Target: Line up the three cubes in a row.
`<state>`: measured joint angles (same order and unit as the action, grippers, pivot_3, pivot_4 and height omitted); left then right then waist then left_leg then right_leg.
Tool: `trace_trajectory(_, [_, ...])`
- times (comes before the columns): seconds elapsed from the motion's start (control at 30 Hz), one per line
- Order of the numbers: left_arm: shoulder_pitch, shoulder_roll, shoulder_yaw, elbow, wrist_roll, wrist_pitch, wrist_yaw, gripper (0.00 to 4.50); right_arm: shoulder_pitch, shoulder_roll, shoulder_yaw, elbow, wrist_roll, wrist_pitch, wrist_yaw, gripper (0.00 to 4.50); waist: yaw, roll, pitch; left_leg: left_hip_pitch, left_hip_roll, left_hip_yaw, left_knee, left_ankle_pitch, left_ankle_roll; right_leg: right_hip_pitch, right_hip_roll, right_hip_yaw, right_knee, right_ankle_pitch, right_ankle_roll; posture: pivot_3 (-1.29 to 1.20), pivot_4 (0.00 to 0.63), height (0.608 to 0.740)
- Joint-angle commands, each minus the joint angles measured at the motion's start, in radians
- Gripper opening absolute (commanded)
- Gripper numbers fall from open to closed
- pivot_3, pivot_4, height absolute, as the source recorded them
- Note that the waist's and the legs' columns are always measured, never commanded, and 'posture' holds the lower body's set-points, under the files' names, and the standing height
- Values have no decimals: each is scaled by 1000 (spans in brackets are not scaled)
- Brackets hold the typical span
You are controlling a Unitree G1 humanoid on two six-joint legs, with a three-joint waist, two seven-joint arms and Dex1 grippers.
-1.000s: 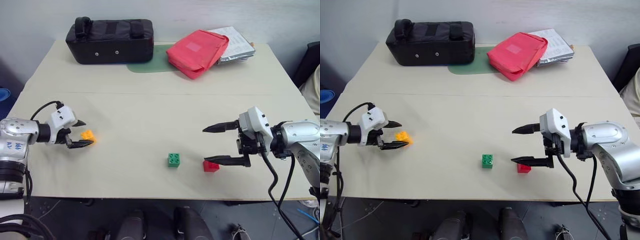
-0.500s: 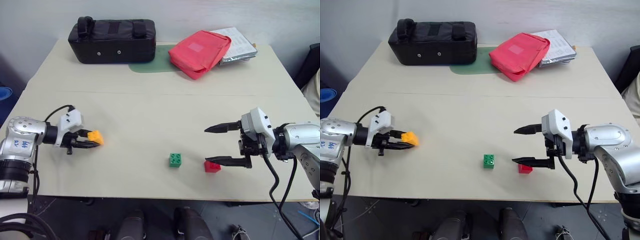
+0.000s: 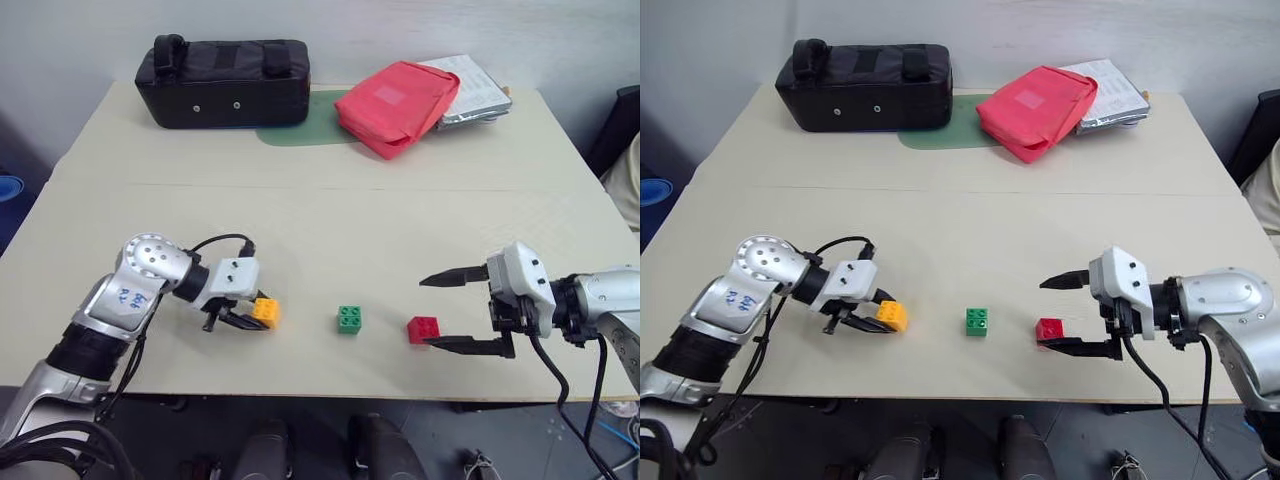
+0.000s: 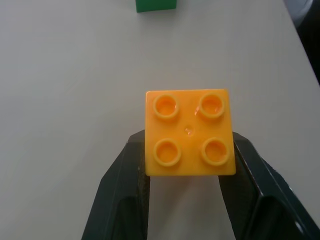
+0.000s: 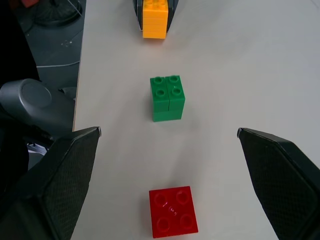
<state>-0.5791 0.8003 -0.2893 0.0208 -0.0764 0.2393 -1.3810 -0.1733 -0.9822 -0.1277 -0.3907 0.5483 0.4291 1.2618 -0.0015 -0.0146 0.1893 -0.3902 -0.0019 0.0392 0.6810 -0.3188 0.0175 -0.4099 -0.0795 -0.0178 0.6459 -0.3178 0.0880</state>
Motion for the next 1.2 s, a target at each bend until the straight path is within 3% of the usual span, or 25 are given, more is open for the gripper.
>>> trace_trajectory(0.03, [3,10,-10,-1,19,-26,1,1507,2,-10,-50,-39,18,-5,-19,4500,-2,0,0,0,0,0,0,0,0,0,0,0,0,0,0,0,150,740])
trace_trajectory(0.47, [19,-32,0,-4,6,-3,48,1507,62,-19,-94,-60,21,-2,-37,4500,3,0,0,0,0,0,1,0,0,1,0,0,0,0,0,0,150,740])
trace_trajectory(0.67, [32,-29,19,-14,-8,14,59,3312,98,-26,-125,-60,13,-6,-30,4500,3,0,0,0,0,0,1,0,0,1,0,0,0,0,0,0,150,740])
trace_trajectory(0.8, [100,31,111,-94,-123,60,1,4486,178,-52,-196,-50,13,-12,2,4500,2,0,0,0,0,-1,1,0,0,0,0,0,0,0,0,0,150,740])
trace_trajectory(0.93, [228,178,285,-171,-274,102,-99,4486,294,-85,-331,-5,22,-19,91,4500,-3,0,0,1,1,-1,0,0,0,1,0,0,-1,0,0,0,150,740])
trace_trajectory(1.07, [328,299,457,-151,-339,109,-139,4486,397,-107,-458,94,15,-55,207,4500,-1,0,0,4,2,-1,-1,-2,3,4,-1,0,-6,0,0,0,150,740])
trace_trajectory(1.2, [363,350,557,-132,-376,130,-122,4486,408,-110,-486,162,8,-87,235,4500,1,0,0,5,1,-3,-1,-4,5,7,-3,-1,-8,0,0,0,150,740])
